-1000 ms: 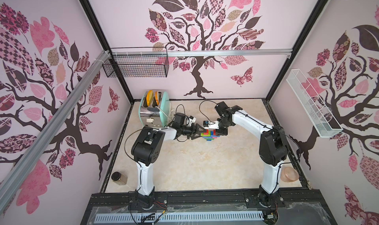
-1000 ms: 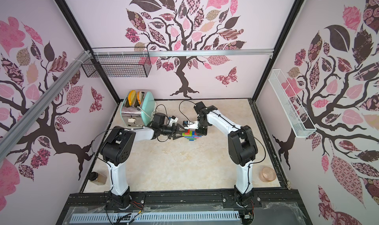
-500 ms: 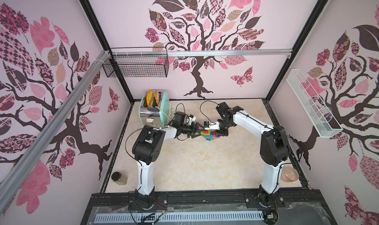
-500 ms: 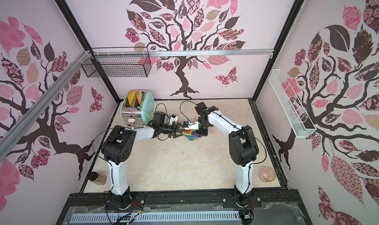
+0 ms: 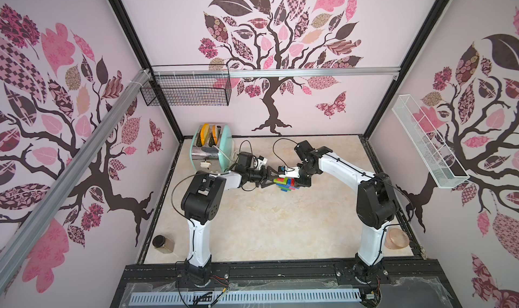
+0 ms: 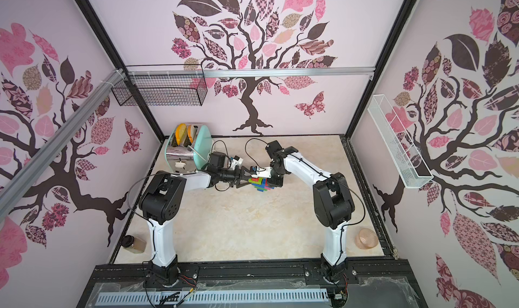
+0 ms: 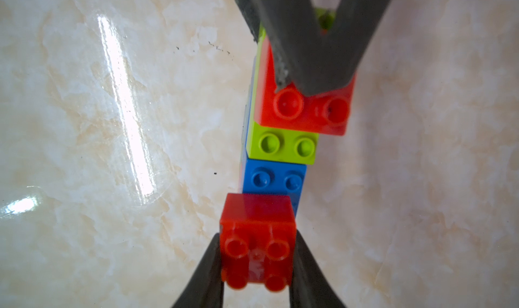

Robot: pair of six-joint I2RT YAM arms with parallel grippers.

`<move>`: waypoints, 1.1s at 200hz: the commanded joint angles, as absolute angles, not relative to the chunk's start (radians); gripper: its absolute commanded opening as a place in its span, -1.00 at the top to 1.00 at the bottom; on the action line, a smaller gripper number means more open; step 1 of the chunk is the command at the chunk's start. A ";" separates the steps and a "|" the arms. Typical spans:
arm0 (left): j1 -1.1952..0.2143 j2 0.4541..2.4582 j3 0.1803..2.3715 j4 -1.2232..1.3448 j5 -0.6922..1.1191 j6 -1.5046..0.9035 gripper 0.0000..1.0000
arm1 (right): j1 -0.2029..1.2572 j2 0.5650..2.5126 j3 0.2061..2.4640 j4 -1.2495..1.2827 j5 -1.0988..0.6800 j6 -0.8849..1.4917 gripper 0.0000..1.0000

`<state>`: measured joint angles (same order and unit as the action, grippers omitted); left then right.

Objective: Assemble a heart with lego
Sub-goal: Assemble the lego brick with the lego brick.

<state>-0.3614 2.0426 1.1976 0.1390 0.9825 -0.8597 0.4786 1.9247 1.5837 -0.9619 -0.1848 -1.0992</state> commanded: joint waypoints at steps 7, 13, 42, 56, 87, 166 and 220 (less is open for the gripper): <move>-0.382 2.041 1.247 -0.025 0.944 -0.733 -0.29 | 0.464 1.881 1.630 -0.977 -0.234 -1.052 0.49; -0.387 2.039 1.256 -0.061 0.930 -0.705 -0.29 | 0.463 1.876 1.633 -0.980 -0.238 -1.047 0.49; -0.398 2.028 1.285 -0.197 0.862 -0.603 -0.30 | 0.459 1.863 1.656 -0.979 -0.237 -0.988 0.48; -0.402 2.025 1.295 -0.237 0.840 -0.574 -0.32 | 0.459 1.863 1.673 -0.993 -0.241 -0.963 0.47; -0.404 2.005 1.293 -0.221 0.840 -0.584 -0.59 | 0.458 1.836 1.653 -0.974 -0.252 -0.894 0.47; -0.400 1.921 1.249 -0.135 0.870 -0.641 -0.95 | 0.440 1.792 1.520 -0.865 -0.214 -0.812 0.46; -0.406 1.914 1.176 -0.096 0.870 -0.650 -0.95 | 0.413 1.941 1.677 -0.891 -0.102 -0.734 0.45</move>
<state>-0.3996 1.9259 1.2057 -0.1352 0.8650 -0.6403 0.4202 1.8973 1.6115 -0.8909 -0.1619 -0.7799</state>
